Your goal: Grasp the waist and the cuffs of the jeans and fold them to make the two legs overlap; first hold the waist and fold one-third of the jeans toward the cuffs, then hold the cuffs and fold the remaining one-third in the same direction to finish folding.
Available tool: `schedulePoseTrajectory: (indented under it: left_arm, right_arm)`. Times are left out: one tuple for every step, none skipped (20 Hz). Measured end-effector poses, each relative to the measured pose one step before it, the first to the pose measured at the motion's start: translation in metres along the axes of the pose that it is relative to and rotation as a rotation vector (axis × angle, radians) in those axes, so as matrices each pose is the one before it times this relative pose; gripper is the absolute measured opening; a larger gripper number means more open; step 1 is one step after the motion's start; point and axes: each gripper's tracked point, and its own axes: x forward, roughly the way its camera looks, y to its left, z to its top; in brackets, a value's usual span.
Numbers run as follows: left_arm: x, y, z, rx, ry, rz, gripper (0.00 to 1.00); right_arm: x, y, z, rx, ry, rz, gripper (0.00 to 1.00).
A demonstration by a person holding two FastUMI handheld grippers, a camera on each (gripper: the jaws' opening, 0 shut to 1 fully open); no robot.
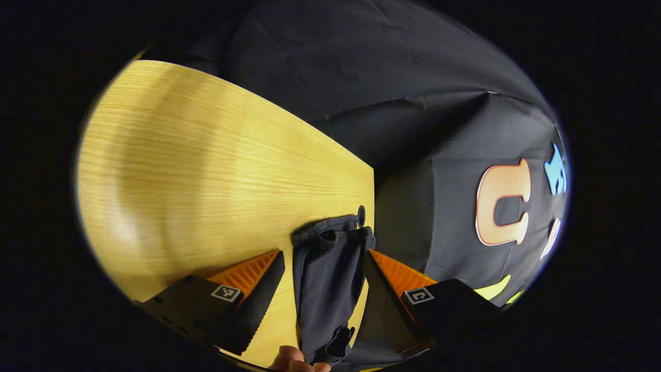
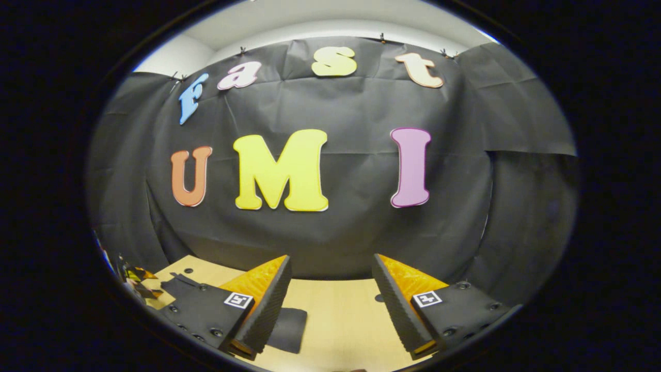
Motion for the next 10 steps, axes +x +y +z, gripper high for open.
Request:
schedulePoseTrajectory:
  left_arm:
    - [0.00419,-0.00184,0.00104,0.00652,-0.00559,0.00192,0.99]
    - [0.00464,-0.00126,0.00053,0.01261,-0.00432,0.00074,0.99]
    - [0.00429,-0.00198,-0.00009,0.01445,-0.00389,0.00313,0.99]
    - [0.00313,-0.00135,0.00000,0.01327,-0.00601,0.00253,0.99]
    - [0.00400,-0.00120,0.00222,0.00870,-0.00803,-0.00227,0.99]
    - [0.00301,-0.00155,0.00070,-0.00191,-0.00058,-0.00248,0.99]
    - [0.00188,-0.00210,0.00184,-0.00226,-0.00428,-0.00195,0.98]
    - [0.00386,-0.00132,-0.00072,0.00438,-0.00519,-0.00195,0.98]
    - [0.00222,0.00054,0.00062,0.01519,-0.01202,0.01054,0.98]
    - [0.00338,0.00288,-0.00271,0.02665,0.00571,0.01401,0.96]
  right_arm:
    - [0.00094,-0.00336,-0.00044,0.00375,0.00428,-0.00471,0.93]
    - [0.00127,-0.00245,0.00108,0.00849,0.00318,-0.00313,0.96]
    - [0.00179,-0.00241,-0.00076,0.00989,0.00373,-0.00459,0.99]
    - [0.00085,-0.00185,-0.00075,0.01014,0.00656,0.00002,0.93]
    - [0.00096,-0.00051,-0.00133,0.01115,0.00592,0.00051,0.96]
    - [0.00024,-0.00146,0.00006,0.00974,0.00016,0.00070,0.99]
    - [0.00175,-0.00144,-0.00050,-0.00015,0.00345,-0.00486,0.99]
    - [0.00091,-0.00163,0.00027,-0.00342,0.00106,-0.00342,0.96]
    - [0.00100,-0.00108,0.00087,-0.00297,0.00112,-0.00443,0.95]
    - [0.00058,-0.00253,0.00203,-0.00008,-0.00001,-0.00382,0.93]
